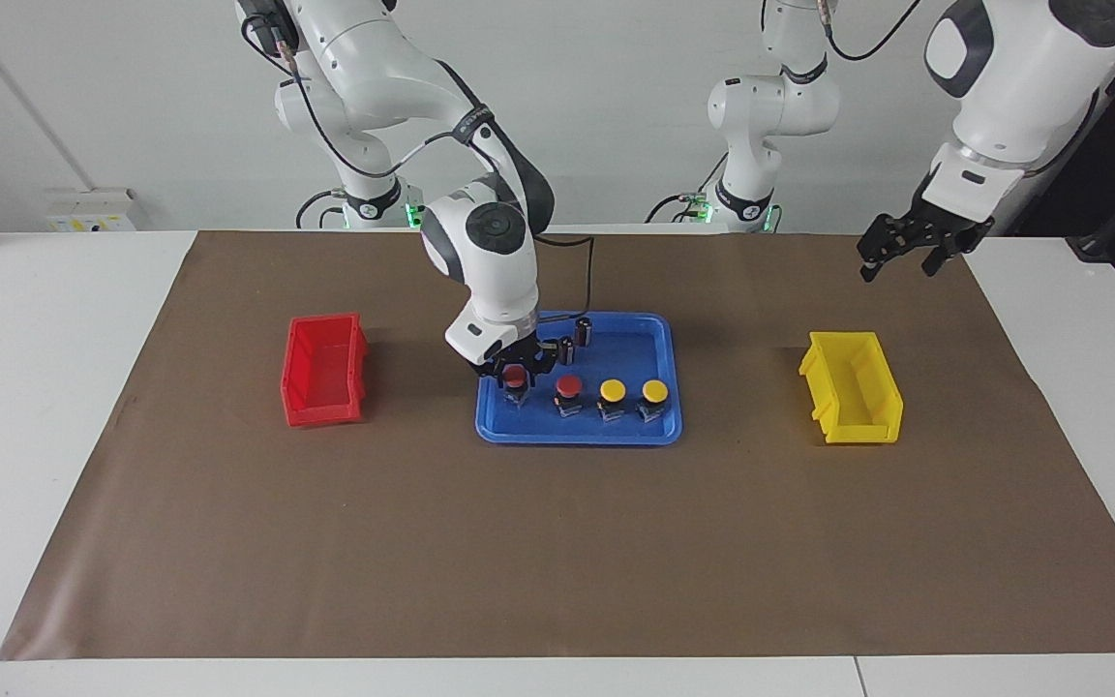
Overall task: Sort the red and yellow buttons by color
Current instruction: 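Carry the red button to the red bin while the left gripper reaches the tray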
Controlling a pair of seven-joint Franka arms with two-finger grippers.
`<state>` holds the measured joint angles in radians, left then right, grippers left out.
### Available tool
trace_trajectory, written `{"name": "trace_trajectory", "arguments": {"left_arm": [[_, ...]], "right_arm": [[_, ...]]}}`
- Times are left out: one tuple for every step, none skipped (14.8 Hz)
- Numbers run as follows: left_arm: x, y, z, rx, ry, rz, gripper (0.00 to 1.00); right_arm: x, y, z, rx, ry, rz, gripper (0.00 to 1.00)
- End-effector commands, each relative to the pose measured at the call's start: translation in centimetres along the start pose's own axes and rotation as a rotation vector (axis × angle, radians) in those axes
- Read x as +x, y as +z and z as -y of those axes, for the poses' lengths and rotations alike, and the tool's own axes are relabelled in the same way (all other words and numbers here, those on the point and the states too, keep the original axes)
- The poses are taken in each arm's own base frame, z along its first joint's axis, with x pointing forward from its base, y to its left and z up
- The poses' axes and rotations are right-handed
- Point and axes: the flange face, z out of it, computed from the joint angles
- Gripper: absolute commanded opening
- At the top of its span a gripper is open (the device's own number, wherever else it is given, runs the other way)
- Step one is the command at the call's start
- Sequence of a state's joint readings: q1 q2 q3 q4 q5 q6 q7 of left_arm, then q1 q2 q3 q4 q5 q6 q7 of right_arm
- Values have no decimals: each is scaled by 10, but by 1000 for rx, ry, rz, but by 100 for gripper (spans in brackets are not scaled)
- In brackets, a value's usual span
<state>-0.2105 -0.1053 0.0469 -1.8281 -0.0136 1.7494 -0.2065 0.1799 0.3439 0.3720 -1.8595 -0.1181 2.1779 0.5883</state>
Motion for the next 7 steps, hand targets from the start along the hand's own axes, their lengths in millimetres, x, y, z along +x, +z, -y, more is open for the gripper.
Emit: {"name": "trace_trajectory", "arguments": {"left_arm": [[14,38,-66,-36,-73,-30,94],[17,58,-95,-41,-78,-25,94],[23,79,-116,-47,-90,-28,94],[25,96,-136,-58,-104,-36,92],[25,117,-156,-57,-104,-34,88],[24,129,-167,-56,-111,-32,86],[21,138,-177,-55,-120,-29,82]], "right_arm": [[2,-11,-3,-24,0,-5,38],[8,-21,-9,-29,7,-4,38],[15,-37,-13,-33,-2,-3,37],[26,-59,-22,-35,1,0,37],[35,-87,-35,-43,11,12,37],[40,-114,-52,-49,-6,14,37],[40,-137,-78,-53,-35,10,37]]}}
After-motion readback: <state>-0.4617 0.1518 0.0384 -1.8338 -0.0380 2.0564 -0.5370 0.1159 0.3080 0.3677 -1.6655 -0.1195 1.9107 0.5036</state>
